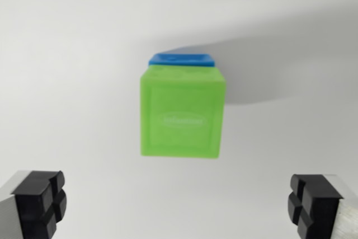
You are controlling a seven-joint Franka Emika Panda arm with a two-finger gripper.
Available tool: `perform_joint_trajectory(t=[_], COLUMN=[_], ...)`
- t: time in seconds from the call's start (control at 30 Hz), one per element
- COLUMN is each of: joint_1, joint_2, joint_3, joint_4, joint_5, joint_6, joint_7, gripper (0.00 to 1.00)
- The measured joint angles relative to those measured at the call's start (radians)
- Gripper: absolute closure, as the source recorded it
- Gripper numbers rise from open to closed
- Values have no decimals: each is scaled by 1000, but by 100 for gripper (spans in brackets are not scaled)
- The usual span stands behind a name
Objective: Stack cube
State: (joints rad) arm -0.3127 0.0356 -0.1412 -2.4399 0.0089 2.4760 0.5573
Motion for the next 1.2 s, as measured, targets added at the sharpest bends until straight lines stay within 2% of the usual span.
perform_joint_trajectory(t=[0.27,0.67,1.2], joint_1=[-1,-1,-1], joint_2=[-72,-157,-224], joint_3=[0,0,3], joint_4=[24,77,159], joint_5=[-14,-25,-33], joint_6=[-93,-229,-378], joint_7=[10,20,27], gripper=[0,0,0])
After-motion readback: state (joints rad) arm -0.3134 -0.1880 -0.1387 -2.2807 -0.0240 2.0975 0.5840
